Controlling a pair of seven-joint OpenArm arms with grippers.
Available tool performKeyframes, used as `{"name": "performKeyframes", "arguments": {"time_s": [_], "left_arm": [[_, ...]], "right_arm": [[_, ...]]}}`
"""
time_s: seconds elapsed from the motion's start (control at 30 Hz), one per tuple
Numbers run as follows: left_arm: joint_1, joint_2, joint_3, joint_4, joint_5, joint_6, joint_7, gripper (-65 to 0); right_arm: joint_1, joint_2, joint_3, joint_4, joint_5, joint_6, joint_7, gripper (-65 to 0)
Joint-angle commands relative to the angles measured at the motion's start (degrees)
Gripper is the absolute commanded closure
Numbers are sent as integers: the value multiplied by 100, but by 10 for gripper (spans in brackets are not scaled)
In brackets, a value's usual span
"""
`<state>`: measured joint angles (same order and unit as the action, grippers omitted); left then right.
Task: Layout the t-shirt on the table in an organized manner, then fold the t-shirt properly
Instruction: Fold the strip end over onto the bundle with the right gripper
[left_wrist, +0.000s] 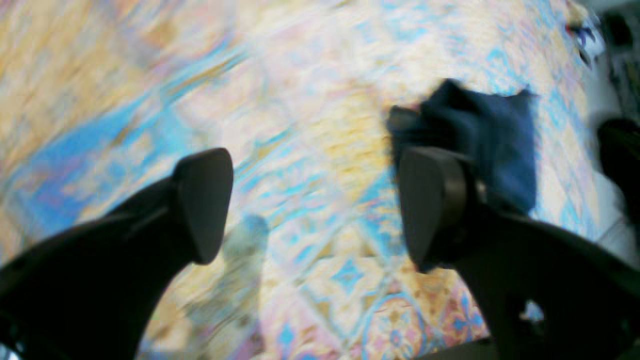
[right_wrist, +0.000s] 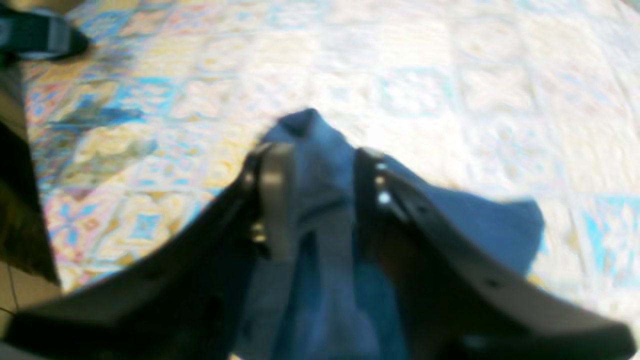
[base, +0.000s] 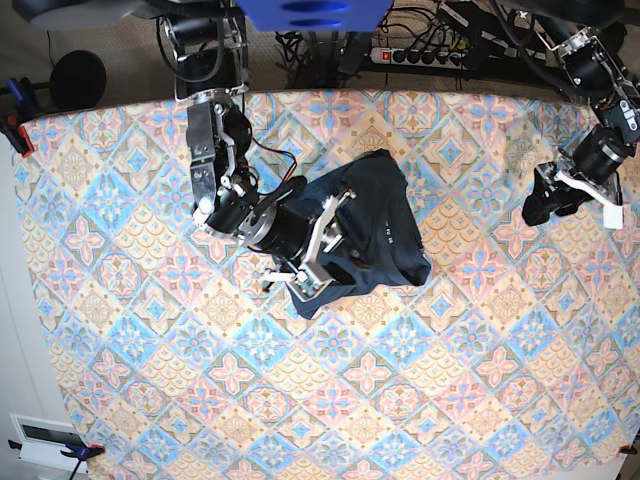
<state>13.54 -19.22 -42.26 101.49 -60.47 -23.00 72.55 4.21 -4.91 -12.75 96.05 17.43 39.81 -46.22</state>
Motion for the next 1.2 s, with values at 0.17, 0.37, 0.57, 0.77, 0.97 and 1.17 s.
{"name": "performKeyframes", "arguments": {"time_s": [0.17,0.37,0.57,0.77,0.97,1.17], "left_arm": [[-22,186,37,457,-41,-16,-51,-106],[180,353,872,598,-76,-16,-77,-4],[294,388,1760,967,-32,-7,-86,0],[189,564,2499,967,372,19,-315,0],[162,933,3457,950,1735,19,-789,0],[22,1144,4222,501,2974,19,-1097,0]], "right_arm": [[94,-41,418,-511,90,19,107,-35],[524,187,515,-519,90,19,55,-23],[1087,337,480,-783,90,19,55,-23],[1966,548,-426,-1856,81,19,63,-23],[2634,557,-1199,-2893,-631,19,116,-23],[2854,539,-1305,-4001,-1985,19,125,-23]]}}
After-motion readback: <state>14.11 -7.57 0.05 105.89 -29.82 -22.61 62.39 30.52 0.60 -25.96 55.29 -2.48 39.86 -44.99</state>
